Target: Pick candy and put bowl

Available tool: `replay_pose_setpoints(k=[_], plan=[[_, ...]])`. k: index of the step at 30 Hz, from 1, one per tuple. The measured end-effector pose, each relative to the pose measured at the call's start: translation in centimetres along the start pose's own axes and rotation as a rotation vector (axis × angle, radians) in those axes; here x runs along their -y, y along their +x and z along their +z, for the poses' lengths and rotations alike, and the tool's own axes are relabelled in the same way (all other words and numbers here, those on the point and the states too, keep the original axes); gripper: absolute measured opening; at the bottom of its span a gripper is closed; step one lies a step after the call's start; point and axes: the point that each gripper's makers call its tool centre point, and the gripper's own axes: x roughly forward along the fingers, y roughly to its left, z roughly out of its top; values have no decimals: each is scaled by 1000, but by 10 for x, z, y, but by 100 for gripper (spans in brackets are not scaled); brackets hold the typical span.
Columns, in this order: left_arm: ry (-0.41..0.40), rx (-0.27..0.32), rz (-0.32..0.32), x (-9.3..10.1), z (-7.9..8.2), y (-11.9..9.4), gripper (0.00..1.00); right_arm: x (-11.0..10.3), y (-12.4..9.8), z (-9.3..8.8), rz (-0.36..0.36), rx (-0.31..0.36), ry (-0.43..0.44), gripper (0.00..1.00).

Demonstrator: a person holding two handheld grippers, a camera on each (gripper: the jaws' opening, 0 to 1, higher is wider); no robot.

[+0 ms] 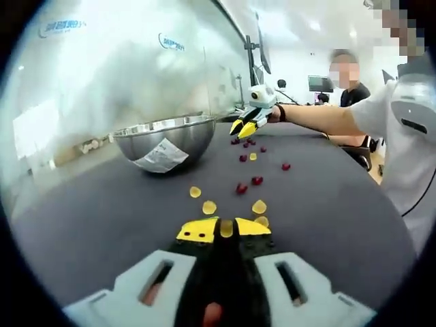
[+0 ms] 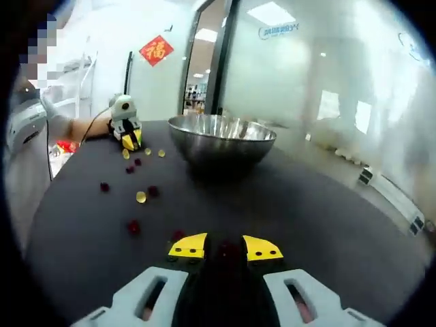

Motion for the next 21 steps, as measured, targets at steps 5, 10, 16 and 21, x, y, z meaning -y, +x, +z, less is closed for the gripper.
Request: replay_pose_setpoints(k=[5, 10, 16, 21], plan=[[8, 2, -4, 1, 0, 0, 2, -2, 9, -7, 19, -65, 3, 12], [13, 6, -3, 0, 1, -1, 2, 0, 12, -9, 26, -98, 14, 9], [20, 4, -5, 0, 1, -2, 2, 0, 14, -9, 33, -115, 11, 6], [22, 2, -6, 0, 0, -2, 2, -1, 15, -9, 34, -110, 10, 5]])
